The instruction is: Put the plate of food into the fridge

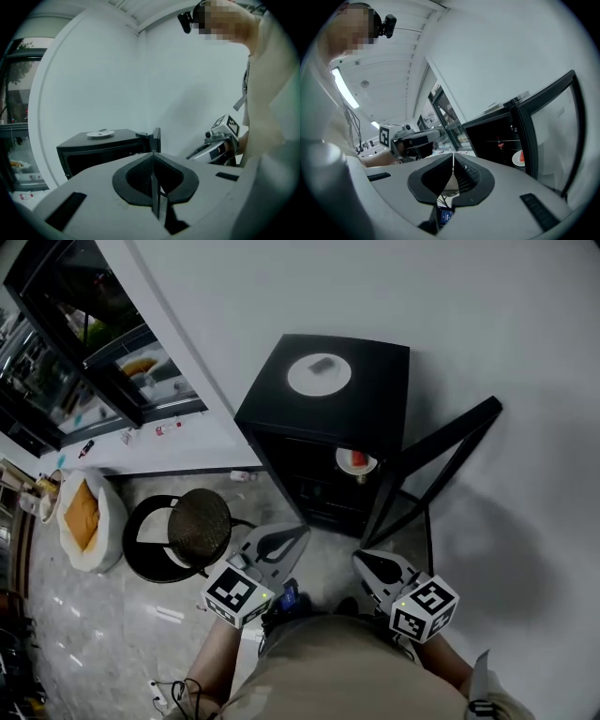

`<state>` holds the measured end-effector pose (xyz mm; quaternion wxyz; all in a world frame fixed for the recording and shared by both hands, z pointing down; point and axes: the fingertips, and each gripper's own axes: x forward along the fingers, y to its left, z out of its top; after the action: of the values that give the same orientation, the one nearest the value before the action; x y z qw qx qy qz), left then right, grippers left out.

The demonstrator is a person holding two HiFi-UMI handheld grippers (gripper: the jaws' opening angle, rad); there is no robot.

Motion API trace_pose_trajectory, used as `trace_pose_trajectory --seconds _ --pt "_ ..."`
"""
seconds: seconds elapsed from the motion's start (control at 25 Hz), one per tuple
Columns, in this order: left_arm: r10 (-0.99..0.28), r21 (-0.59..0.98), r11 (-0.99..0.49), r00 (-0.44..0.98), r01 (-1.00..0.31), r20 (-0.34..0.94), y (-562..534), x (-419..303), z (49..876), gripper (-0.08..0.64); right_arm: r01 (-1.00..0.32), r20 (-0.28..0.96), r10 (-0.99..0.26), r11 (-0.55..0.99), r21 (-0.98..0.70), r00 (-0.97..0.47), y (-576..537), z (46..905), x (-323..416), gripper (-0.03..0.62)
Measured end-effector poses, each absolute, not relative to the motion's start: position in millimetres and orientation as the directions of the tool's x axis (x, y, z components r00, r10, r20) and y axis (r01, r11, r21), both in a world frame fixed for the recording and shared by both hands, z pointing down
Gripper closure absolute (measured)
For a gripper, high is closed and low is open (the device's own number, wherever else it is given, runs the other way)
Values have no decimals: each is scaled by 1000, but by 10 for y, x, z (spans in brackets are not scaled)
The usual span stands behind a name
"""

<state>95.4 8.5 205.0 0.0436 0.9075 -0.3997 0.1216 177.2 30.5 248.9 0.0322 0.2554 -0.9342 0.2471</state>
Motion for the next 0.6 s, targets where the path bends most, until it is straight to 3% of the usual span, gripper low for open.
trace_pose_trajectory --seconds 0.36,0.6 --pt "-656 14 -724 695 -689 293 -173 1112 2170 549 -519 172 -499 733 -440 -849 176 2514 1919 569" --pt "-652 -2 -742 721 -670 233 -514 982 2064 549 -587 192 -565 689 -426 -803 -6 2545 1961 569"
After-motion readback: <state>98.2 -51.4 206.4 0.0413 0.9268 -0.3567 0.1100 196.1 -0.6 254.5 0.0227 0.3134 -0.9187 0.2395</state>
